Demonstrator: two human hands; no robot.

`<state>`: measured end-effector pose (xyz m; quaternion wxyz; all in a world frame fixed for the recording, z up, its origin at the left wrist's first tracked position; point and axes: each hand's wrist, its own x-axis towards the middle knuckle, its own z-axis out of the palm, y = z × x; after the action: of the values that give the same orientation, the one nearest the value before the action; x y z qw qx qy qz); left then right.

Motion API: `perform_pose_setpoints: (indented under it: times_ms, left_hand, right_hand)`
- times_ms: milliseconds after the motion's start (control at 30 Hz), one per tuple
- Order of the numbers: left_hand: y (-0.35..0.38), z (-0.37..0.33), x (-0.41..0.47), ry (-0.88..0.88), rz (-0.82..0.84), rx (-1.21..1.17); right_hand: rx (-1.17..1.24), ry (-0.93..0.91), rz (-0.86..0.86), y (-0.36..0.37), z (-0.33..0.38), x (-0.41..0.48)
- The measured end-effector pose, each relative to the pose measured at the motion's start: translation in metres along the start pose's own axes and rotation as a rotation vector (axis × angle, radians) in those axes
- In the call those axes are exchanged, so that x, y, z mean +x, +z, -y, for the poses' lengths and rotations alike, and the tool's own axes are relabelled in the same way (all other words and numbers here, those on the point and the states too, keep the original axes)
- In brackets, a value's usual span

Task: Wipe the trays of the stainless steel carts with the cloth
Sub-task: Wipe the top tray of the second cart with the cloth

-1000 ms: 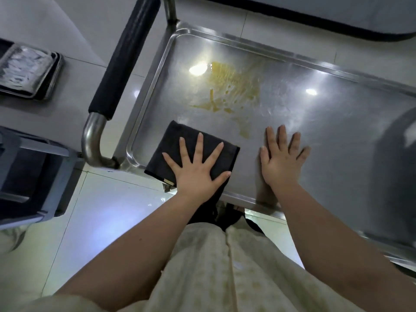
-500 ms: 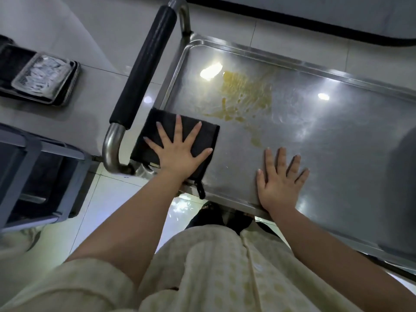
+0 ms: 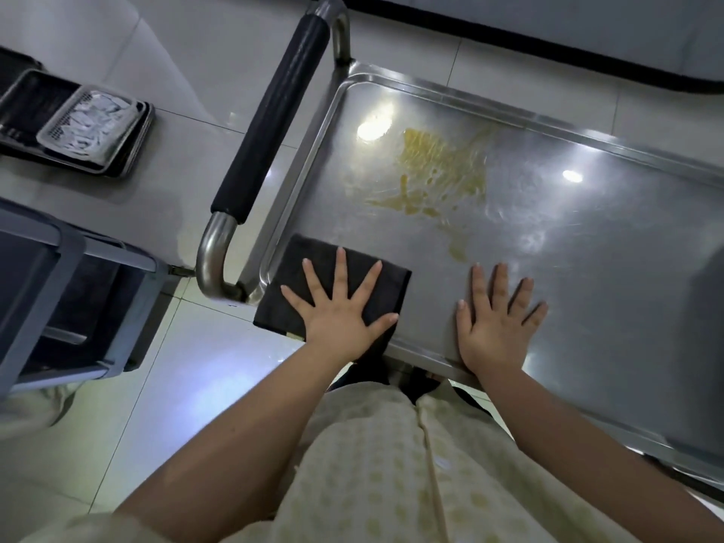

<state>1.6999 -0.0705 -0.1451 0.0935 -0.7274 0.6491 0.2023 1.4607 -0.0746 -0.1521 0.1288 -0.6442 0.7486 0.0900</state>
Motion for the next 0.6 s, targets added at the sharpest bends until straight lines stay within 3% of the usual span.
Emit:
perform_pose_setpoints:
  times_ms: [333, 433, 600]
  left_hand:
    - [-0.065, -0.034, 0.135, 0.071, -0.076, 0.029]
    - [-0.068, -0.042, 0.144, 0.067, -0.112, 0.045]
    - [-0.064, -0.046, 0.142, 0.037, -0.143, 0.053]
  right_hand:
    - [0.021, 0.014, 0.013, -0.010, 0.003, 0.004]
    - [0.018, 0.008, 0.052, -0.017, -0.006, 0.014]
    - [0.047, 0.019, -0.045, -0.051, -0.043, 0.088]
